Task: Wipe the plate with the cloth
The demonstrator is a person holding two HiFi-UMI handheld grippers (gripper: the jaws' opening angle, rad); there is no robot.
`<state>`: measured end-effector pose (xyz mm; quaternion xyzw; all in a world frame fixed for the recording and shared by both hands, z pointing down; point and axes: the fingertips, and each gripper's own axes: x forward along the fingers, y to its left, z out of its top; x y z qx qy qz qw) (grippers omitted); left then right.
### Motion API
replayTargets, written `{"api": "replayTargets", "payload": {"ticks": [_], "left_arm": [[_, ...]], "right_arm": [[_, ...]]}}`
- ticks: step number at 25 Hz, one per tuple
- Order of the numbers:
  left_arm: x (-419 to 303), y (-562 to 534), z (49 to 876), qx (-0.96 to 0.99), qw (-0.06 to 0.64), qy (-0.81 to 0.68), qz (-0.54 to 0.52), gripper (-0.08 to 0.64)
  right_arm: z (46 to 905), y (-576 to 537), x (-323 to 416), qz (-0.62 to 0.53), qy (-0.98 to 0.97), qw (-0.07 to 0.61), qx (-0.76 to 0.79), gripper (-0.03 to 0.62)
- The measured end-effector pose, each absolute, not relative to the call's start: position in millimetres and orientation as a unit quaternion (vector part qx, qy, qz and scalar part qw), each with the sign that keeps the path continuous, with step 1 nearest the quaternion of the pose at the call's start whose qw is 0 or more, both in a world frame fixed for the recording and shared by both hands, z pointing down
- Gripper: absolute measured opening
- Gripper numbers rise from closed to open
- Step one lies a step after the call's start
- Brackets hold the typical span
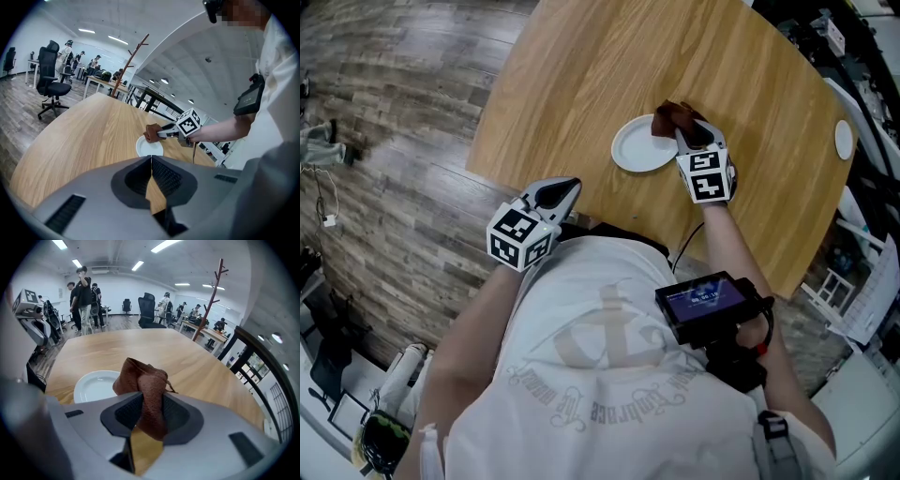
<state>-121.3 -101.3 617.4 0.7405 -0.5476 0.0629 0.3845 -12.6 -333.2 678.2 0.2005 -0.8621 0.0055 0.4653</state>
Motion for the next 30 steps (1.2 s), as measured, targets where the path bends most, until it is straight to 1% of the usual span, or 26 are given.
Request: {"api": "replayTargets", "payload": {"ticks": [6, 9, 16, 19, 22, 25, 30], "left_arm": [[-124, -102, 618, 0.743, 0.385, -0.544, 0.065, 0.014], [-123, -105, 619, 0.744, 0.385, -0.542, 0.066, 0.012], [-120, -107, 617, 0.746, 0.382, -0.542, 0.065, 0.012], [-120, -104, 616, 0.746, 0.381, -0.542, 0.065, 0.012], [-121, -102, 617, 0.749, 0.379, -0.539, 0.066, 0.012], [-117, -102, 614, 0.756, 0.375, -0.533, 0.068, 0.012], [-113, -110, 607, 0.775, 0.359, -0.515, 0.074, 0.012]], "right_arm": [[685, -306, 0, 0.017, -0.859, 0.477, 0.184, 0.127], [680, -279, -13, 0.011, -0.871, 0.47, 0.144, 0.127], [671, -226, -66, -0.007, -0.904, 0.425, 0.04, 0.127], [668, -207, -76, -0.004, -0.91, 0.415, -0.001, 0.127], [671, -194, -74, -0.015, -0.907, 0.419, -0.023, 0.127], [671, -196, -56, -0.002, -0.905, 0.425, -0.004, 0.127], [663, -224, -17, 0.042, -0.903, 0.417, 0.089, 0.127]]}}
